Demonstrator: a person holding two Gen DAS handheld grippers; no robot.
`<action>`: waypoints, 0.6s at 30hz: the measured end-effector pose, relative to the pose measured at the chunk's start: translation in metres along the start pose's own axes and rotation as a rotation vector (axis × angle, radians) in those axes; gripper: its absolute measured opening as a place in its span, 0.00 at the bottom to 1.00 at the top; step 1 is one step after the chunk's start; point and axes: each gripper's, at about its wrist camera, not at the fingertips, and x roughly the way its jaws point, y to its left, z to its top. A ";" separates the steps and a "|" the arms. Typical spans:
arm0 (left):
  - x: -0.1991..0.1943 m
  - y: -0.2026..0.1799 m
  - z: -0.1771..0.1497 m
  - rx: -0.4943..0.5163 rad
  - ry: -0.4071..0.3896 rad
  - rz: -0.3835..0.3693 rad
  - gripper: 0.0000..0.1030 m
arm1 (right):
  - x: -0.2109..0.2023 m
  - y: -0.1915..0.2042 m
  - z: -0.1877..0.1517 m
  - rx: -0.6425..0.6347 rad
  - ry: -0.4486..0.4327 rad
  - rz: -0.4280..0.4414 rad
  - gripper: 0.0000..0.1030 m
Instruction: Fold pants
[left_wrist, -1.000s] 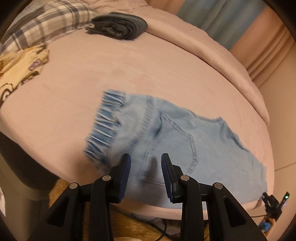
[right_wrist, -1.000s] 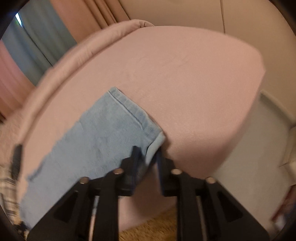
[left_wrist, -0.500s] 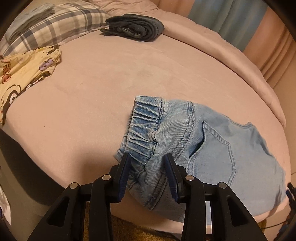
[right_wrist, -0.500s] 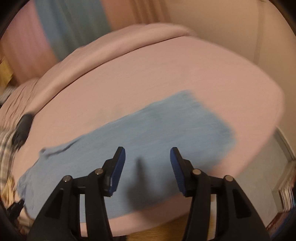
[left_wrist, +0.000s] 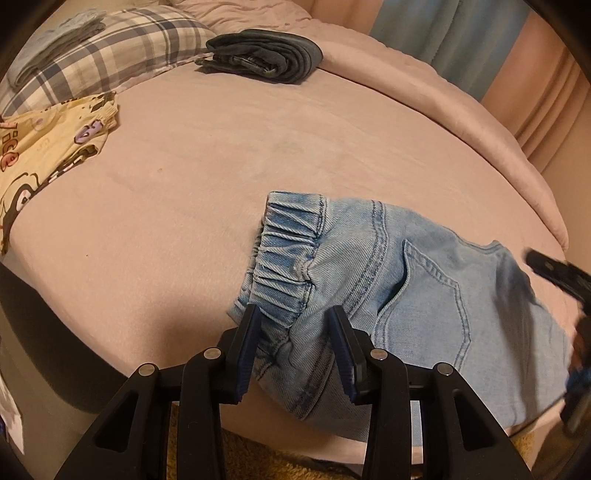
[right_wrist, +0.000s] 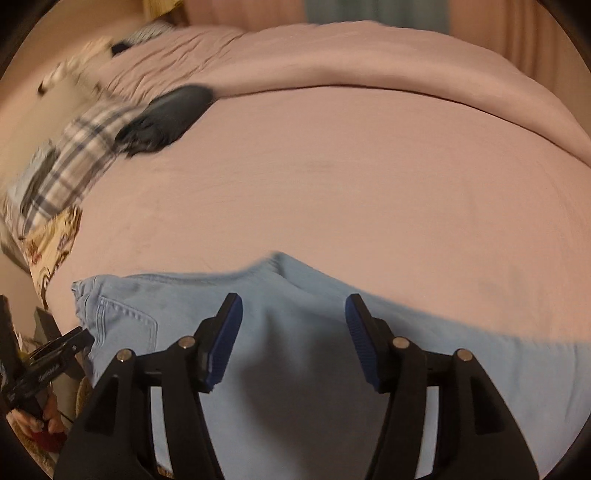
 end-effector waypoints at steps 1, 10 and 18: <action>0.000 0.001 0.000 -0.002 0.001 -0.003 0.40 | 0.009 0.006 0.004 -0.016 0.005 0.001 0.57; 0.000 0.005 0.001 0.004 -0.004 -0.033 0.40 | 0.064 0.015 0.006 -0.059 0.056 0.047 0.10; -0.010 0.012 -0.006 -0.051 0.013 0.000 0.40 | 0.013 0.023 0.012 0.022 -0.107 0.013 0.08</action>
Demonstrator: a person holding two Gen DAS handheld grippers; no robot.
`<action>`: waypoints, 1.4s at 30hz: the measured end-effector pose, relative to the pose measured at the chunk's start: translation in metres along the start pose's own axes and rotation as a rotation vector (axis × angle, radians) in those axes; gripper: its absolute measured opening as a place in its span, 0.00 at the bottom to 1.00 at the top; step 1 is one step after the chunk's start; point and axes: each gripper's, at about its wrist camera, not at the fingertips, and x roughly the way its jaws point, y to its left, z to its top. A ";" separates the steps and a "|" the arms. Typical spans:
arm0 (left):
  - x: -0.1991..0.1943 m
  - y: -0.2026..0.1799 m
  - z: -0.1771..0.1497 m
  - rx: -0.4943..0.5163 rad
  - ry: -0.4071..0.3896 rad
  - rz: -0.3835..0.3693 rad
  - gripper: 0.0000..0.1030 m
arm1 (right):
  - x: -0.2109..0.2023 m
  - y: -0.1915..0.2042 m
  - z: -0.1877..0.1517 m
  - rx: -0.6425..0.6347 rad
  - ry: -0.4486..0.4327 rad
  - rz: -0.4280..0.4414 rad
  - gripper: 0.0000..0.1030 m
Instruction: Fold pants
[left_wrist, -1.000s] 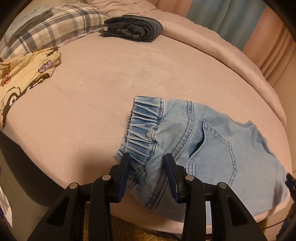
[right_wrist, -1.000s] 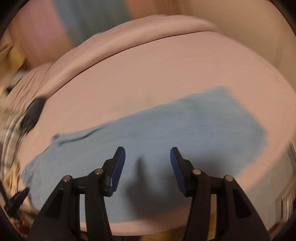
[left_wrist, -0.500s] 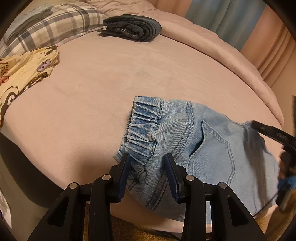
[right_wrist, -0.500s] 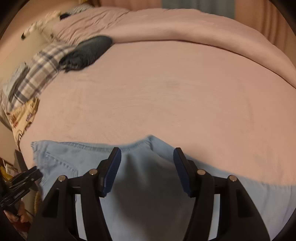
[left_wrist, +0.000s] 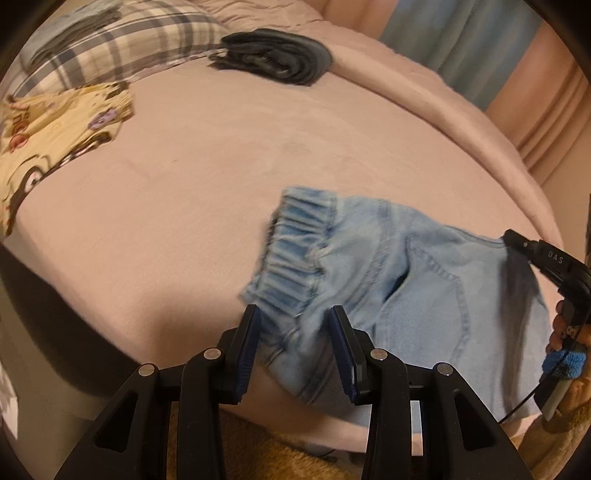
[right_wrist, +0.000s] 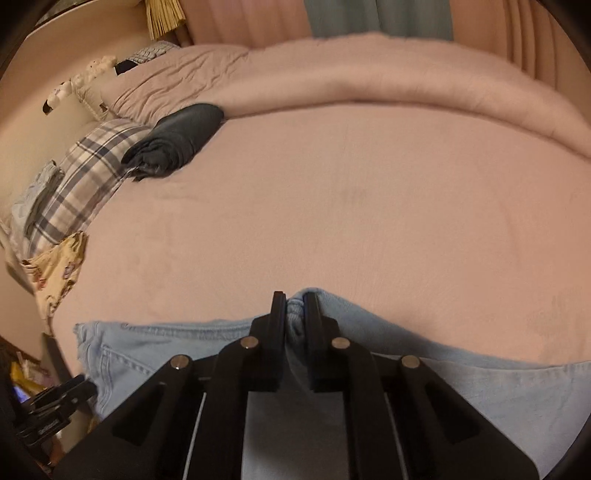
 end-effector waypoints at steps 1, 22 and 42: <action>0.002 0.002 -0.002 -0.002 0.008 0.017 0.40 | 0.005 0.003 0.000 -0.017 0.000 -0.035 0.08; -0.064 -0.058 0.074 0.133 -0.147 -0.127 0.37 | 0.055 -0.003 -0.016 -0.055 0.112 -0.132 0.10; 0.051 -0.055 0.051 0.255 -0.011 0.022 0.24 | 0.055 -0.007 -0.018 -0.035 0.095 -0.131 0.07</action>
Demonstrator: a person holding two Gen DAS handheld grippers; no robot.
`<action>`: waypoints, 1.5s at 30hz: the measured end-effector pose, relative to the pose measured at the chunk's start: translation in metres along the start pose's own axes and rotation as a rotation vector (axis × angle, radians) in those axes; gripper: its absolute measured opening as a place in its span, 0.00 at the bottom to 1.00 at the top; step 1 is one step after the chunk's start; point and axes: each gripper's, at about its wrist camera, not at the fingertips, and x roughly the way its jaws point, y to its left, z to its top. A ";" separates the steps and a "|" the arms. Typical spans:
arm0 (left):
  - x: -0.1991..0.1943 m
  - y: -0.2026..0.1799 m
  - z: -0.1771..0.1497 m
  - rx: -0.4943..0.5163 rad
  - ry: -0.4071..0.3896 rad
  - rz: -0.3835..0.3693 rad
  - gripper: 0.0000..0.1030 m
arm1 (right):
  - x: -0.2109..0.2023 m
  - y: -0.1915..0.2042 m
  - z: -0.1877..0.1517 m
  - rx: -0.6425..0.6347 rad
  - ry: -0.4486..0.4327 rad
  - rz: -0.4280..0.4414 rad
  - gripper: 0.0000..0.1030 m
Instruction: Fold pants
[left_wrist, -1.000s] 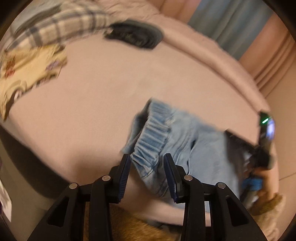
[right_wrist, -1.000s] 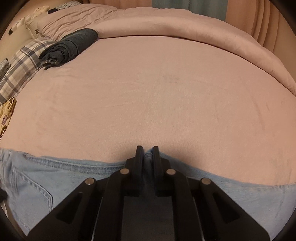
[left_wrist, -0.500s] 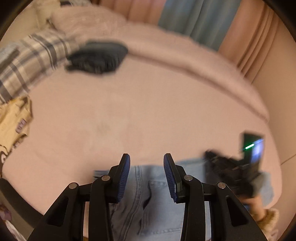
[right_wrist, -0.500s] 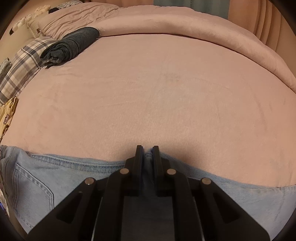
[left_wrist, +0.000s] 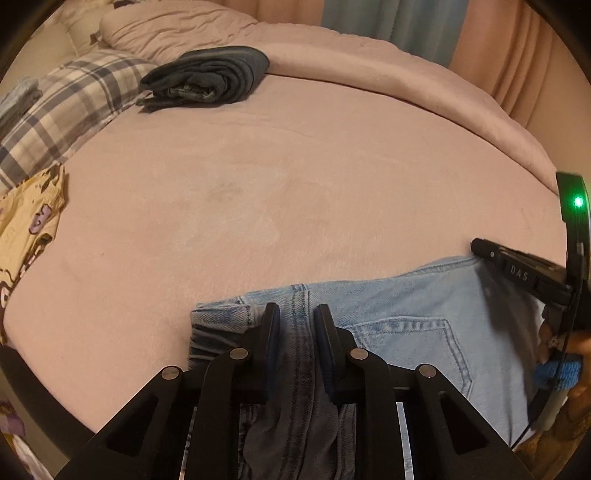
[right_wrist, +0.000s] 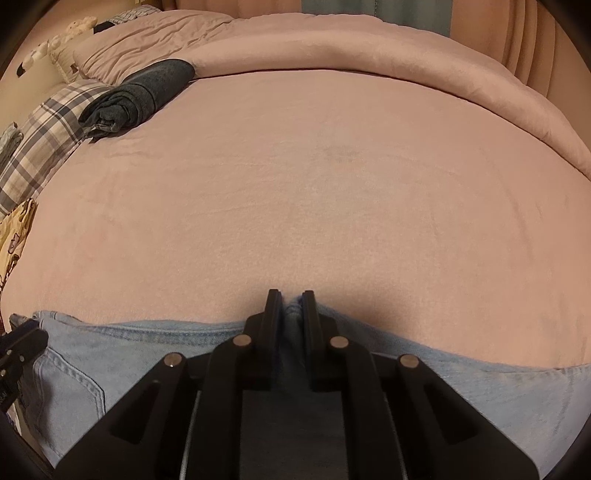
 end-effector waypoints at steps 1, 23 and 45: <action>0.003 0.004 0.004 -0.007 0.012 -0.011 0.24 | 0.000 0.000 0.000 0.000 0.000 0.000 0.07; -0.014 0.002 -0.012 -0.044 0.014 0.003 0.24 | -0.009 0.010 -0.008 -0.080 0.053 0.033 0.27; -0.057 -0.027 -0.015 -0.037 -0.063 -0.028 0.24 | -0.033 -0.004 -0.007 -0.017 -0.015 0.004 0.20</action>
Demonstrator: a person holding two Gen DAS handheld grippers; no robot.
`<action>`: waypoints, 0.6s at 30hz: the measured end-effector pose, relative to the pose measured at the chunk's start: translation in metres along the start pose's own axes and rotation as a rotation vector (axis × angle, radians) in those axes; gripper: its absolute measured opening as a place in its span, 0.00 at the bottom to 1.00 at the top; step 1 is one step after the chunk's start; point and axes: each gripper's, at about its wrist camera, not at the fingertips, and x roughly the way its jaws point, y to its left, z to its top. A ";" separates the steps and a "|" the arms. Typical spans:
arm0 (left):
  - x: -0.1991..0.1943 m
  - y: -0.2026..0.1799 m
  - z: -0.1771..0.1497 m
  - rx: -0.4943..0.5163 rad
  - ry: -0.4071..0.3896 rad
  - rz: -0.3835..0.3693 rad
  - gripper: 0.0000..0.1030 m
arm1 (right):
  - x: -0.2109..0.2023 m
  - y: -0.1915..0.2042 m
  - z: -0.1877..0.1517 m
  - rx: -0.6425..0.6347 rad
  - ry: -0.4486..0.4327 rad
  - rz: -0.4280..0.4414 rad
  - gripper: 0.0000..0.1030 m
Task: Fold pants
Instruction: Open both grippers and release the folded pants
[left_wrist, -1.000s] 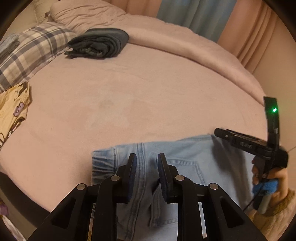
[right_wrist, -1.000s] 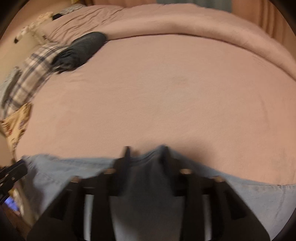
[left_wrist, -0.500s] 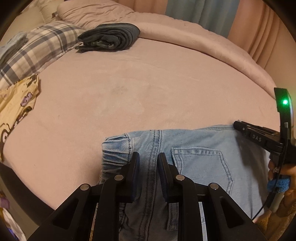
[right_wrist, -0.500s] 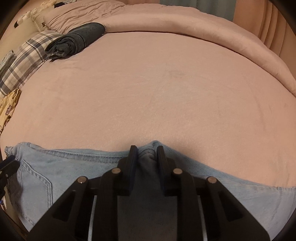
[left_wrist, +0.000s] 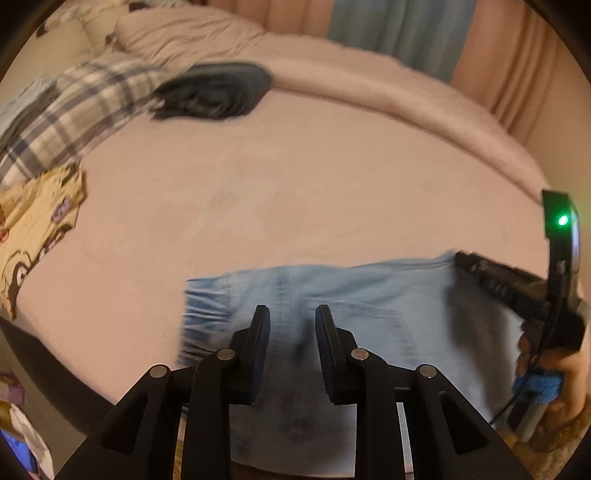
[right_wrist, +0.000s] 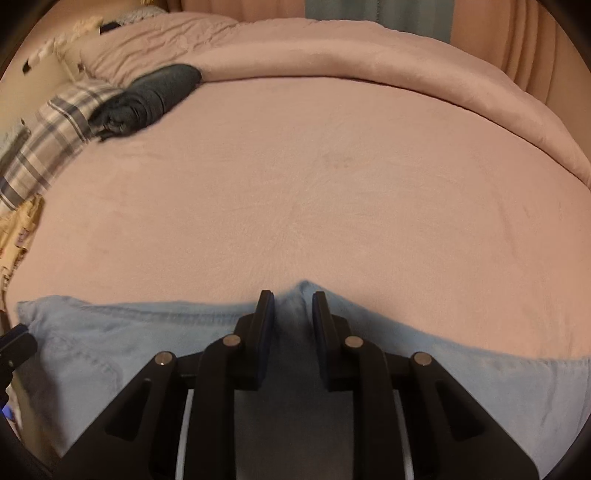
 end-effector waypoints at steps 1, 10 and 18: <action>-0.009 -0.009 0.000 0.008 -0.013 -0.052 0.24 | -0.008 -0.002 -0.002 -0.006 -0.010 -0.004 0.21; 0.007 -0.102 -0.038 0.157 0.091 -0.278 0.24 | -0.082 -0.056 -0.071 0.078 -0.056 0.017 0.36; 0.054 -0.117 -0.073 0.217 0.162 -0.154 0.24 | -0.098 -0.137 -0.153 0.242 0.012 -0.130 0.34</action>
